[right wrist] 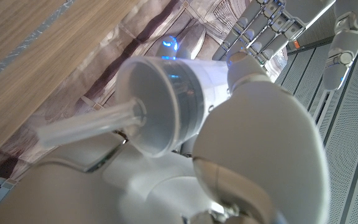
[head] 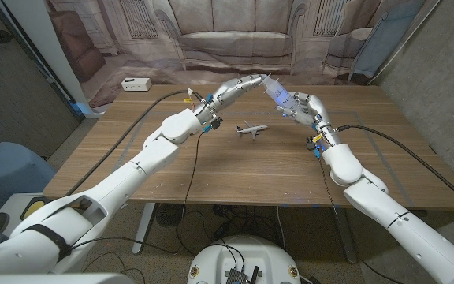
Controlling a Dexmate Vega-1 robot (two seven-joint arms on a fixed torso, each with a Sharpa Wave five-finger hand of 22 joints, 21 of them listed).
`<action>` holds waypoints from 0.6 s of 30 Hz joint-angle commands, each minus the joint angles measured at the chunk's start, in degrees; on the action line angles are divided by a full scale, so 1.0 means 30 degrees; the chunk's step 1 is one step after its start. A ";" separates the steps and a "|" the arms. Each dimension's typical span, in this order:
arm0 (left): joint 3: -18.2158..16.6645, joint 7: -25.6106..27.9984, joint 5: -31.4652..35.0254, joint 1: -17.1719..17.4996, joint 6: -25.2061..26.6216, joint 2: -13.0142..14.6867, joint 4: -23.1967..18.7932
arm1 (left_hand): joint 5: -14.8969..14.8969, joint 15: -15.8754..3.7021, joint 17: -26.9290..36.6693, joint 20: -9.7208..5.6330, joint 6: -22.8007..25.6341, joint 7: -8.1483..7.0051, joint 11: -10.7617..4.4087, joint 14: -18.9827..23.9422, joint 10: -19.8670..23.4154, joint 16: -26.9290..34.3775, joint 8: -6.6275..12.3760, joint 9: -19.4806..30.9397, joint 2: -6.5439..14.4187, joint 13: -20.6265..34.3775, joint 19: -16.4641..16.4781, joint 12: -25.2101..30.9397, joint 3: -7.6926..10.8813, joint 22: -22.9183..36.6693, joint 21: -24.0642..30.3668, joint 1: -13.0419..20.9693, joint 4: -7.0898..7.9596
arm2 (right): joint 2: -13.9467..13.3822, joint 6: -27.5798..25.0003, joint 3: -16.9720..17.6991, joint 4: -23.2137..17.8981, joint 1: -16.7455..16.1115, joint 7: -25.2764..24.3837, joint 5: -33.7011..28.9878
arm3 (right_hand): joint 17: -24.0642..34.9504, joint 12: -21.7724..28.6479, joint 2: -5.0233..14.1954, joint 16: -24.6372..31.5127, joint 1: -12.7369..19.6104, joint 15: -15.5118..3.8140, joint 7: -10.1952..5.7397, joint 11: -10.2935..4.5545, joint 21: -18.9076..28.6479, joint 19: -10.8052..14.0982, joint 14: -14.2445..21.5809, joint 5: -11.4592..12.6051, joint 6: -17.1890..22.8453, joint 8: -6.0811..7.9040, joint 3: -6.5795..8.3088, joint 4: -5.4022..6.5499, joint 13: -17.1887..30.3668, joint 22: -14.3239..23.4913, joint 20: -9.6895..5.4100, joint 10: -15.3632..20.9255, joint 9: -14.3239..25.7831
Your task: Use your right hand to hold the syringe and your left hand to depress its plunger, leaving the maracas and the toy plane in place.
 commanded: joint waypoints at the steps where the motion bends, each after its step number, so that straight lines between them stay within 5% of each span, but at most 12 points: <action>1: 0.0178 -0.0225 -0.0029 -0.0054 0.0145 -0.0038 -0.0115 | -0.0005 -0.0012 0.0038 0.0094 0.0150 0.0026 -0.0071 -0.0051 -0.0055 0.0018 0.0060 0.0067 0.0038 0.0055 -0.0096 0.0086 -0.0020 0.0057 -0.0036 0.0154 -0.0010 | -0.0123 -0.0013 0.0158 -0.0332 -0.0303 -0.0027 0.0039 | 0.0076 0.0086 0.3342 0.0025 -0.1890 -0.0909 -0.0109 0.0186 0.0166 -0.0102 0.0188 0.0122 0.0186 0.0108 0.3754 0.3654 0.0085 0.0030 -0.0939 0.0425 0.0059; 18: 0.0131 -0.0136 0.0011 0.0203 0.0400 0.0207 -0.0661 | -0.0003 -0.0085 0.0041 0.0188 0.0127 -0.0007 -0.0066 -0.0118 -0.0088 -0.0011 0.0036 0.0067 0.0052 0.0055 -0.0180 0.0066 -0.0026 0.0058 -0.0081 0.0161 -0.0007 | 0.0072 0.0290 0.0170 -0.0260 -0.0437 -0.0036 0.0101 | 0.0102 0.0097 0.3340 0.0014 -0.1911 -0.0905 -0.0080 0.0274 0.0383 -0.0144 0.0208 0.0121 0.0192 0.0098 0.3796 0.3618 0.0087 0.0013 -0.0947 0.0454 0.0060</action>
